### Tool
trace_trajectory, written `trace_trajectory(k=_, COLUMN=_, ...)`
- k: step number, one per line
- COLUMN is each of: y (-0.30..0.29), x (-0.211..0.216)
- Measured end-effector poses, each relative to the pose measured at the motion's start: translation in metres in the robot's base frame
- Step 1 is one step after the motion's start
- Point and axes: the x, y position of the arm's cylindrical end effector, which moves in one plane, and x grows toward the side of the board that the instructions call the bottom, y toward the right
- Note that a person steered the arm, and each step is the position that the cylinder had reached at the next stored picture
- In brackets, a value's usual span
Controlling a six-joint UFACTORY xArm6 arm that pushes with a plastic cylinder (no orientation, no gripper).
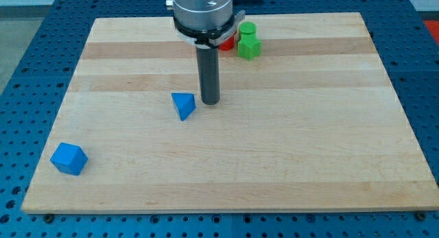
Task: Push the triangle into the cube
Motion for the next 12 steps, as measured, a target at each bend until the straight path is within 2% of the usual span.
trace_trajectory(k=4, y=-0.046, x=0.007)
trace_trajectory(k=5, y=-0.062, x=0.023)
trace_trajectory(k=8, y=-0.125, x=0.032)
trace_trajectory(k=10, y=-0.151, x=0.054)
trace_trajectory(k=12, y=-0.152, x=0.083)
